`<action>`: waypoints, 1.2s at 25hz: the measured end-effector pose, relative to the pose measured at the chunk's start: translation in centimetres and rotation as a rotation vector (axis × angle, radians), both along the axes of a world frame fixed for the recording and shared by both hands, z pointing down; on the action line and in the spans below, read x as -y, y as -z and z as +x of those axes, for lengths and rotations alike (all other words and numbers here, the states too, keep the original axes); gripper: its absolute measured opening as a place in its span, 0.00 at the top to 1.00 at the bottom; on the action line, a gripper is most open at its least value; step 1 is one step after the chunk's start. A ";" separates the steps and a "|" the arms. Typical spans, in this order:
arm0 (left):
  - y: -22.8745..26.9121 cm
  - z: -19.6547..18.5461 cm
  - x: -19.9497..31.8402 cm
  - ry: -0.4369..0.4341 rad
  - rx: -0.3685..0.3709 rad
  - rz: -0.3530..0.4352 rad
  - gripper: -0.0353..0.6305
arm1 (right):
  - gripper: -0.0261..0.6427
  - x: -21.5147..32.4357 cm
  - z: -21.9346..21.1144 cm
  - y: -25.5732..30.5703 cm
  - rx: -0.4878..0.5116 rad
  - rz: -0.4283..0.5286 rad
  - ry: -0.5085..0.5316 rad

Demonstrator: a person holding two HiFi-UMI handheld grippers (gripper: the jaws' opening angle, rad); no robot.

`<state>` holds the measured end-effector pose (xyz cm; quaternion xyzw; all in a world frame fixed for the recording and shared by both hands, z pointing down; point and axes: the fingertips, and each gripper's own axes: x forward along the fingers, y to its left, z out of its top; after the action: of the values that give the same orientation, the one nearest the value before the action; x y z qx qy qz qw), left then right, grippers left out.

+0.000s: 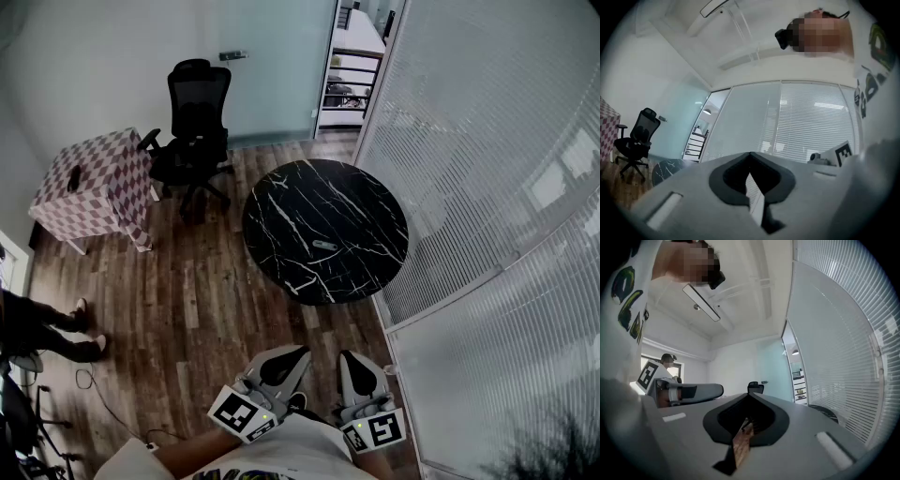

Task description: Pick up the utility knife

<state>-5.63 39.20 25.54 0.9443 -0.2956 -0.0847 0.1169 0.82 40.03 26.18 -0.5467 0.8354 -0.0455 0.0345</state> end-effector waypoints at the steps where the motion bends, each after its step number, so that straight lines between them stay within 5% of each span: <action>1: 0.0 0.3 -0.2 -0.002 0.002 0.000 0.94 | 0.96 -0.1 0.2 0.1 -0.001 0.002 0.002; 20: -1.2 7.5 -1.8 0.001 0.016 -0.013 0.94 | 0.96 -2.3 6.3 0.1 0.053 0.044 0.042; 30: -2.3 8.3 2.8 0.024 0.027 -0.023 0.94 | 0.96 1.5 6.4 -0.6 0.023 0.049 0.108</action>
<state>2.66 36.36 27.84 0.9404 -0.3093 -0.0697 0.1229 7.24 38.50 26.83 -0.4992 0.8641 -0.0333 0.0551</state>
